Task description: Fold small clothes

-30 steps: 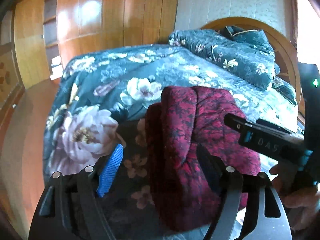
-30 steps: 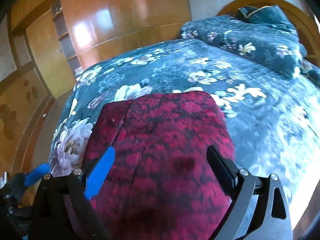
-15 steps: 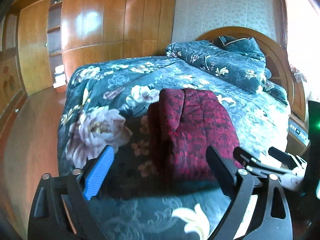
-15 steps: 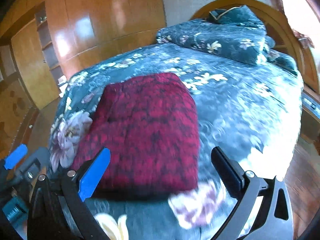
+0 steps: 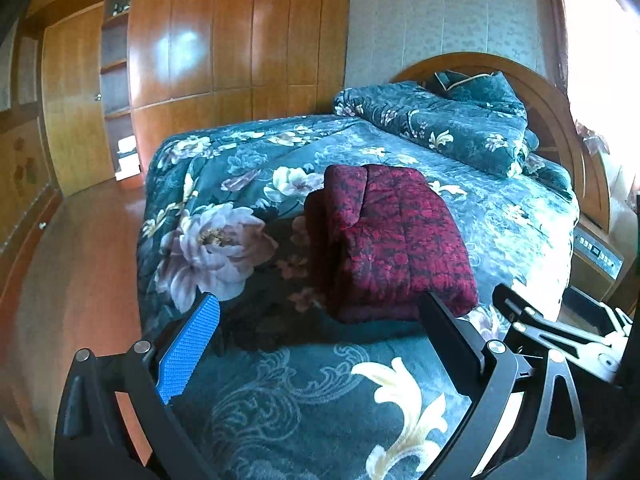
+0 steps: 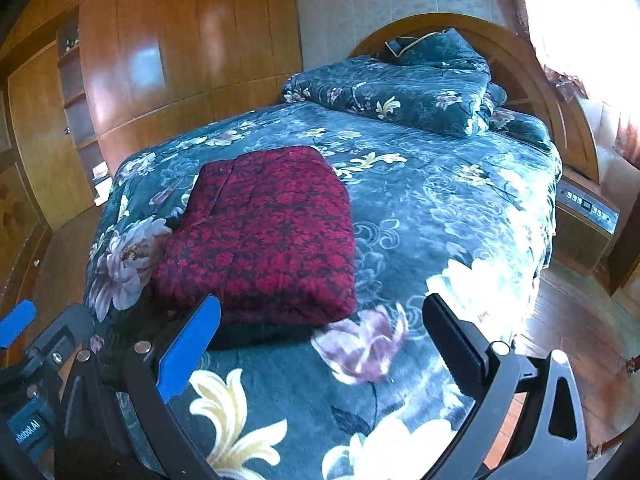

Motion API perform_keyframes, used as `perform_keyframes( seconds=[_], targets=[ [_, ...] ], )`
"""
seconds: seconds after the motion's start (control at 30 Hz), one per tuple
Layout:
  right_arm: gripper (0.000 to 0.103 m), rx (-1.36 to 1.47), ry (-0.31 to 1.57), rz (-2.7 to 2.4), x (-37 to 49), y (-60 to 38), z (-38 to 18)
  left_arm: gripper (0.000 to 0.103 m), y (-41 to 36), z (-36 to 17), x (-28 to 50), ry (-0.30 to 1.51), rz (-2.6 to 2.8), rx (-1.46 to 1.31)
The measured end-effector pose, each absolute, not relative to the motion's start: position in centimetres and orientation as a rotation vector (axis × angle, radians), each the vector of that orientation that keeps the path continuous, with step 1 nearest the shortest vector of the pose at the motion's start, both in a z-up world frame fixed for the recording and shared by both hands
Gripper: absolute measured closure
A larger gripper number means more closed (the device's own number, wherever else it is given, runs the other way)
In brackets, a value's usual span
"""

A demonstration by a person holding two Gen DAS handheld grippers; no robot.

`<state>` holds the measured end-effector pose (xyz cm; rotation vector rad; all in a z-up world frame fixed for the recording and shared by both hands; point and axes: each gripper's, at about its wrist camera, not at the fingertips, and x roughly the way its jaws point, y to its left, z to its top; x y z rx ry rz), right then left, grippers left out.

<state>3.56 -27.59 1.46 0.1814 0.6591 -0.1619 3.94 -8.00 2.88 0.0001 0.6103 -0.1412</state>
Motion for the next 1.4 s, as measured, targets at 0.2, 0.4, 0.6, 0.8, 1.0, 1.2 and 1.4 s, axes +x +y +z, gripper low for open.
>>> perform_keyframes(
  seconds=[0.2,0.4,0.6,0.8,1.0,1.2,1.4],
  targets=[
    [0.002,0.171,0.676,-0.15,2.7,-27.1,0.9,0.004,-7.7,3.3,3.4,0.591,-0.114,0.007],
    [0.002,0.158,0.665,-0.139,2.4,-26.4,1.2,0.004,-7.6,3.5,3.3,0.582,-0.098,0.013],
    [0.002,0.156,0.649,-0.139,2.3,-26.4,1.5,0.004,-7.7,3.5,3.3,0.578,-0.094,0.016],
    [0.002,0.161,0.653,-0.141,2.4,-26.5,1.5,0.004,-7.5,3.4,3.4,0.579,-0.093,0.012],
    [0.002,0.161,0.66,-0.141,2.5,-26.4,1.3,0.004,-7.5,3.2,3.6,0.59,-0.088,0.011],
    [0.002,0.158,0.662,-0.139,2.5,-26.3,1.2,0.004,-7.6,3.0,3.5,0.591,-0.078,0.017],
    [0.002,0.155,0.659,-0.134,2.6,-26.1,1.1,0.004,-7.5,3.0,3.5,0.591,-0.072,0.013]
  ],
)
